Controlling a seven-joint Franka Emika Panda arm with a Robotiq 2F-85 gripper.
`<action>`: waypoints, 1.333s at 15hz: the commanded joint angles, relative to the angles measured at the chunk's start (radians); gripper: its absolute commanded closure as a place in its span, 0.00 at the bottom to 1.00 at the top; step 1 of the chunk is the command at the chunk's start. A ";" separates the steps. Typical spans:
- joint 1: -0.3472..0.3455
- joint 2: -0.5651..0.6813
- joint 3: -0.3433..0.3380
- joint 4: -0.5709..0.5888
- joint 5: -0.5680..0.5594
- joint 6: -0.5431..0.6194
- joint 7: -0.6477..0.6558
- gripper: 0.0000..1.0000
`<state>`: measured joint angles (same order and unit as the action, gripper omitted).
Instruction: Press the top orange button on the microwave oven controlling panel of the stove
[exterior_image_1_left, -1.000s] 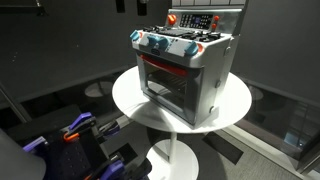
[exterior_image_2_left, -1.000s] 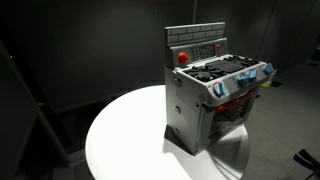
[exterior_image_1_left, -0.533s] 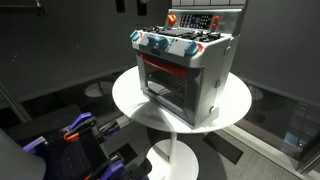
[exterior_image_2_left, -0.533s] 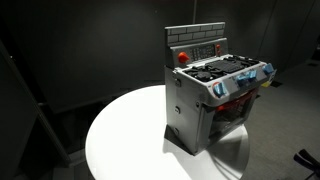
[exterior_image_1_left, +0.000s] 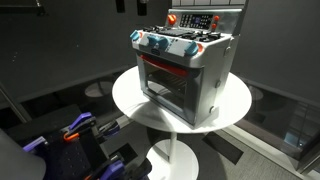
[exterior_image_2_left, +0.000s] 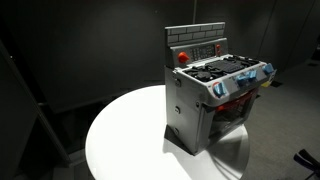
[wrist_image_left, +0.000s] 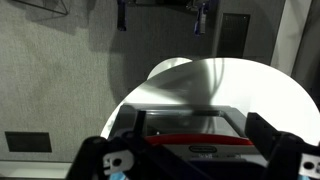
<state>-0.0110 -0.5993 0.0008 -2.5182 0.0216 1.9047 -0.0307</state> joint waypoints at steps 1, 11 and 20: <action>0.005 0.000 -0.004 0.002 -0.003 -0.002 0.002 0.00; -0.037 0.100 -0.009 0.118 -0.024 0.094 0.042 0.00; -0.092 0.314 0.005 0.301 -0.097 0.260 0.200 0.00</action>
<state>-0.0839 -0.3788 -0.0061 -2.3034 -0.0282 2.1304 0.0896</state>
